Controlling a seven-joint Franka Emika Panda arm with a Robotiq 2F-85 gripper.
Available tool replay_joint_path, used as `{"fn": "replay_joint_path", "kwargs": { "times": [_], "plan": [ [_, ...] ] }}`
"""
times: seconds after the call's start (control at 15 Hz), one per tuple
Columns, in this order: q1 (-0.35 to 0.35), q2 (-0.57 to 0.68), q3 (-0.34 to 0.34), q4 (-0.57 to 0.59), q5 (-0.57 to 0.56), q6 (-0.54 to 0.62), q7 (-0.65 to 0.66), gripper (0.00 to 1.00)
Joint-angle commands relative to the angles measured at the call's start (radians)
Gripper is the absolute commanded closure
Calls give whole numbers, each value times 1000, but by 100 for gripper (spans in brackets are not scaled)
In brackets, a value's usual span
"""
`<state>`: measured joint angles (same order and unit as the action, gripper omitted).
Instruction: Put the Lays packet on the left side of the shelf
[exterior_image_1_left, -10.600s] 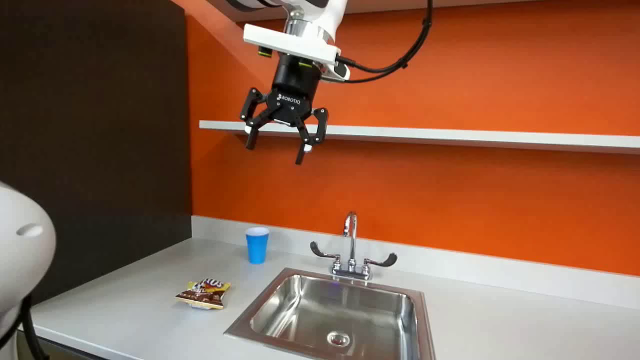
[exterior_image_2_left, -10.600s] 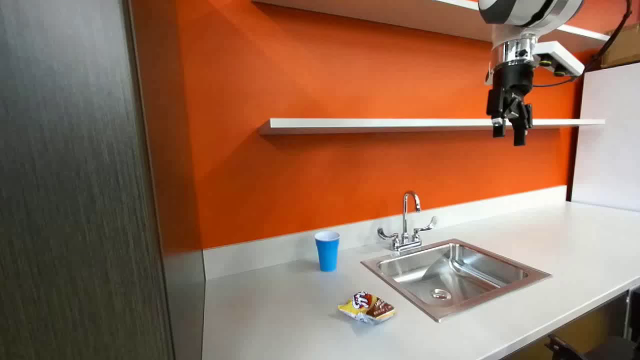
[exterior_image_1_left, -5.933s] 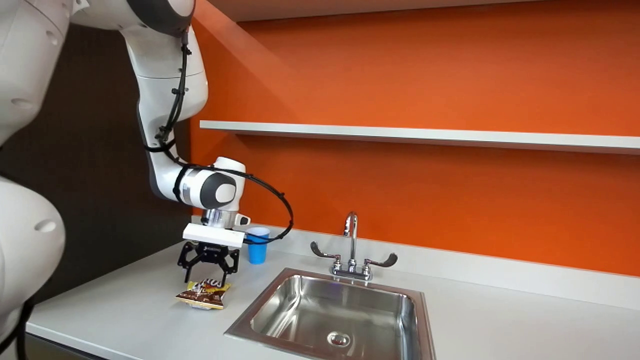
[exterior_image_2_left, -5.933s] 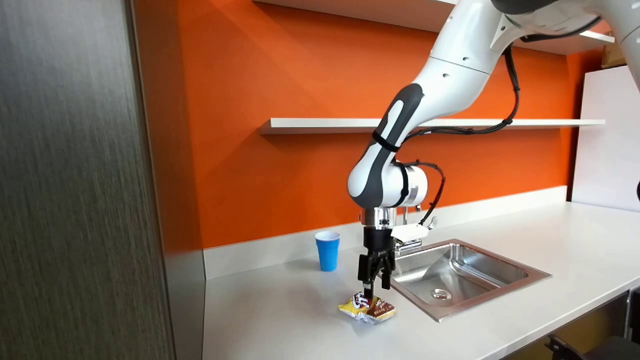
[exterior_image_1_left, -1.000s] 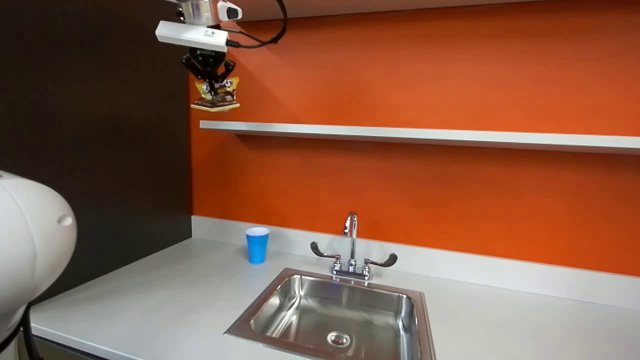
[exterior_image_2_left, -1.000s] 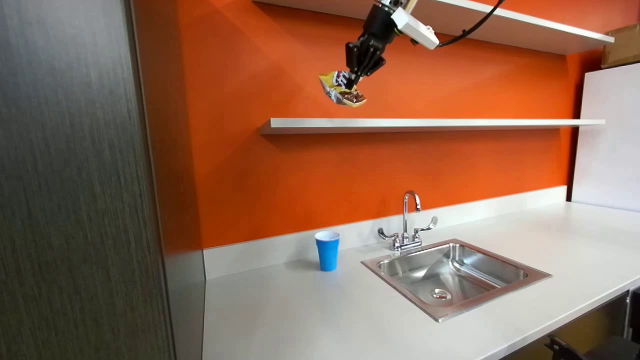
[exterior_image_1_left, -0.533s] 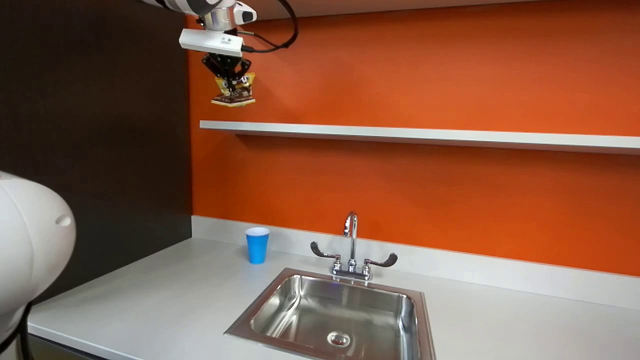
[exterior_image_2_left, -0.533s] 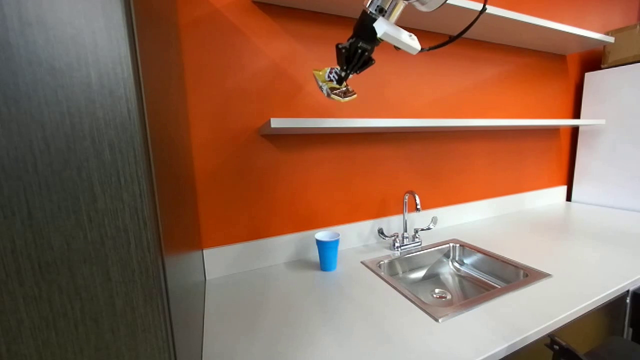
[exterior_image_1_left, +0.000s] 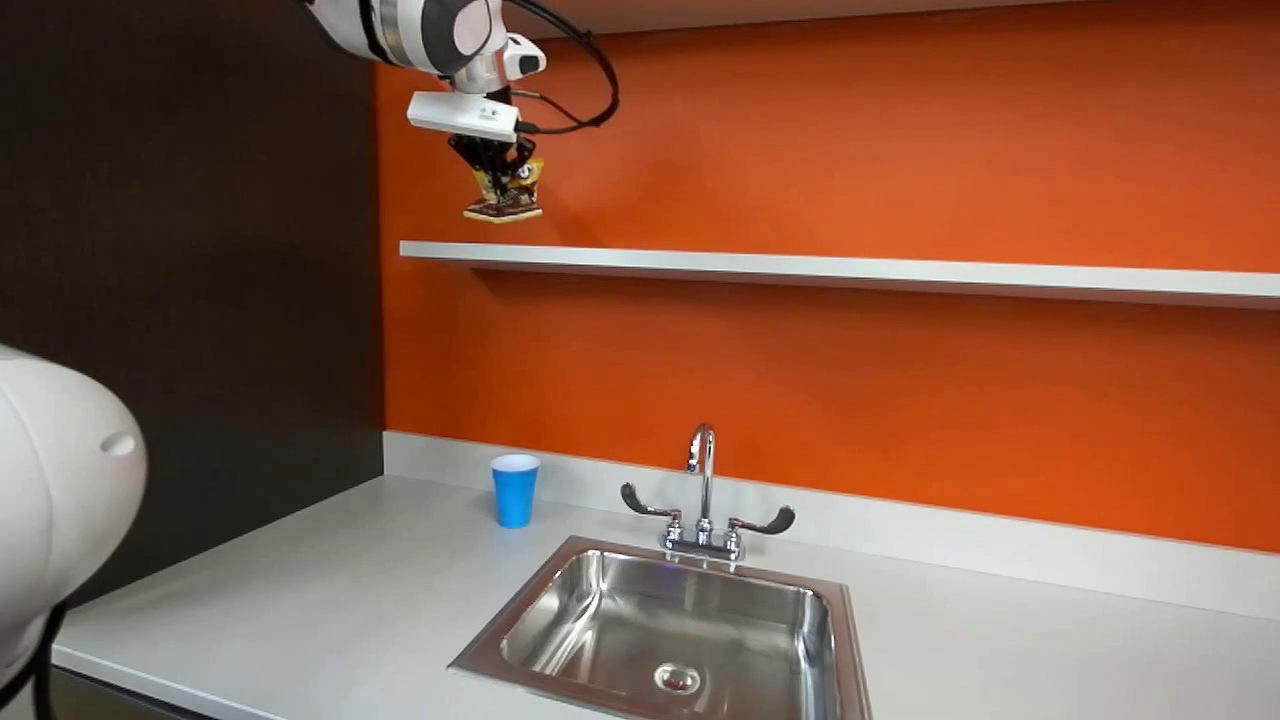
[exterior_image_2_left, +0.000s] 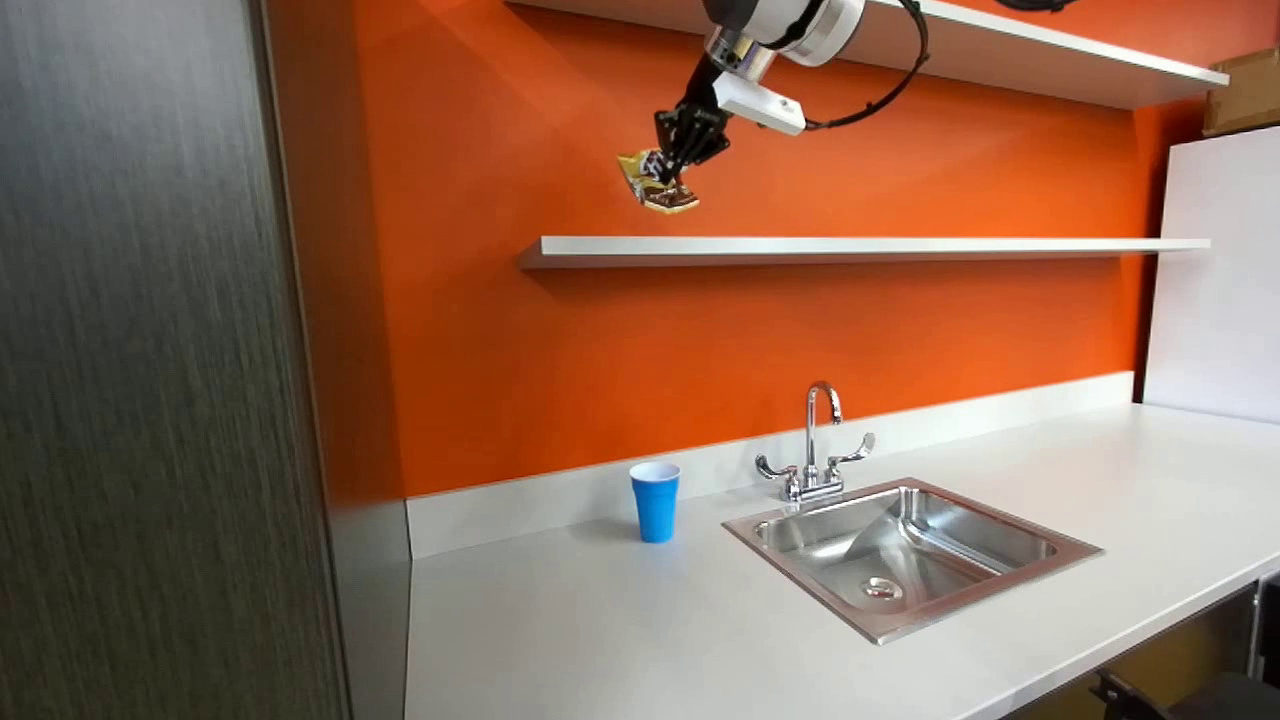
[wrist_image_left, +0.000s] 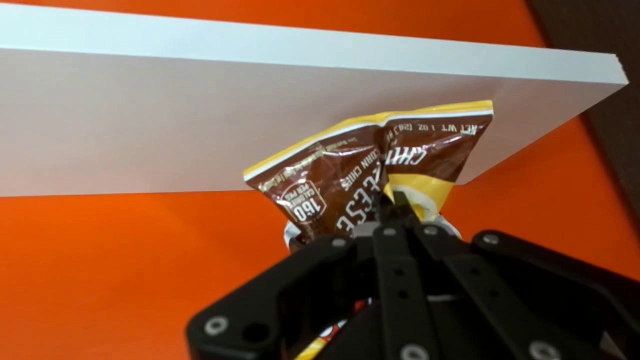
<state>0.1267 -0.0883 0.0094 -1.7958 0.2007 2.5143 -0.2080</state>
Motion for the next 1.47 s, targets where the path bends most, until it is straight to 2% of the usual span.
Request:
{"fn": "replay_joint_path", "kwargs": {
  "times": [0.0,0.47,1.07,1.13,1.2,1.4],
  "plan": [
    [-26,105,15,125,-23,-2,52,100],
    [-44,195,14,218,-54,-18,94,100],
    [-52,233,12,241,-119,-27,149,100],
    [-51,235,13,241,-124,-29,154,74],
    [-51,236,13,241,-126,-30,158,73],
    [-51,235,12,241,-135,-32,170,51]
  ]
}}
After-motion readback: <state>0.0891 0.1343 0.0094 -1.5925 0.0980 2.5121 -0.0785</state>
